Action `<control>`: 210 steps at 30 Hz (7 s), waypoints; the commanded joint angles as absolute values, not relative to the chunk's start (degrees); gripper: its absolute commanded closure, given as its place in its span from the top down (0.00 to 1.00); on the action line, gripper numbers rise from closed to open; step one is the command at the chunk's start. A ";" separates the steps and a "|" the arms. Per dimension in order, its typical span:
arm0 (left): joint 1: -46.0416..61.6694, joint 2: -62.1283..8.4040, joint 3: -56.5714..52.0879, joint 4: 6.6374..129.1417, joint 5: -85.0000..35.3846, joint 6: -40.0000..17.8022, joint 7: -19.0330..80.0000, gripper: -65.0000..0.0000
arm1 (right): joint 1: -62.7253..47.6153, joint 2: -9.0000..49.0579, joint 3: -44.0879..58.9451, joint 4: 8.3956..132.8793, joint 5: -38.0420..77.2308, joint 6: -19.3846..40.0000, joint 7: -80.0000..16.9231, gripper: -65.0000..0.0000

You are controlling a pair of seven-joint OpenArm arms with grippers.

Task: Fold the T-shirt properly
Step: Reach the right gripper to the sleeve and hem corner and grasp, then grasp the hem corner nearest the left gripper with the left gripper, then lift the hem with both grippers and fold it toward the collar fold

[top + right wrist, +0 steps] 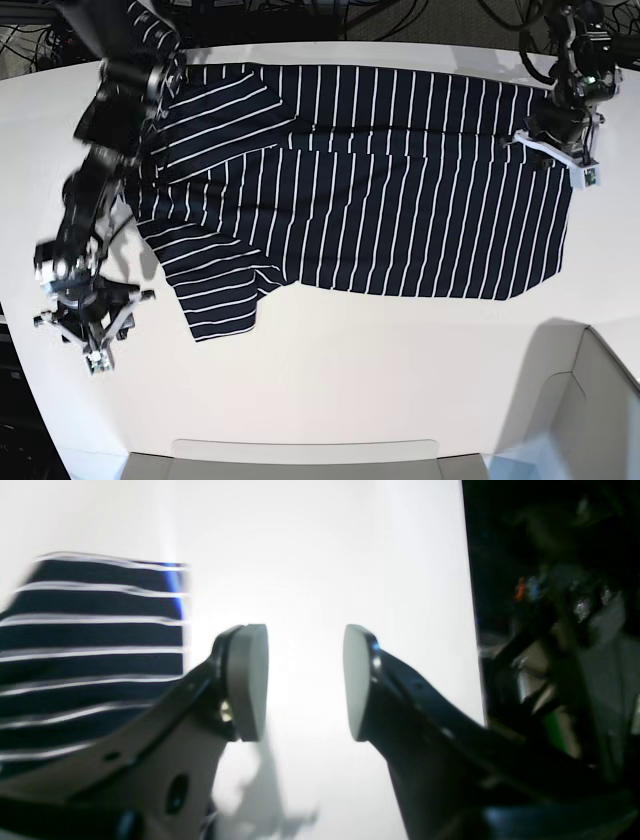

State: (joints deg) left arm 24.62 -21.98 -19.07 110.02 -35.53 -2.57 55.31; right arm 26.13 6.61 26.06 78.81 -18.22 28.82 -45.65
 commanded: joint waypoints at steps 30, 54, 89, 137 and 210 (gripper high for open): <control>23.34 -18.42 -19.12 111.16 -35.74 -2.68 54.81 0.00 | 41.80 12.35 25.98 18.33 -10.86 20.09 -10.51 0.44; 23.16 -18.42 -18.95 111.16 -35.74 -2.68 54.81 0.00 | 43.03 8.04 25.98 17.54 -10.95 22.37 -10.86 0.44; -34.68 -38.02 3.56 37.85 -23.52 -34.24 39.69 0.34 | 43.12 8.75 25.98 12.53 -11.12 26.51 -15.96 0.44; -40.48 -34.33 -4.26 15.25 -18.42 -36.62 24.04 0.00 | 46.20 8.40 24.04 17.98 -13.58 26.86 -19.03 0.00; 5.58 -35.56 -26.15 81.98 -18.59 -36.88 51.03 0.00 | 1.10 0.92 23.78 114.15 -10.07 40.00 -66.42 0.00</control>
State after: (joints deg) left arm 6.09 -34.17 -25.63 81.01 -19.14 -37.30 51.40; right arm 0.36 0.43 23.75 113.01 -9.17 39.33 -66.61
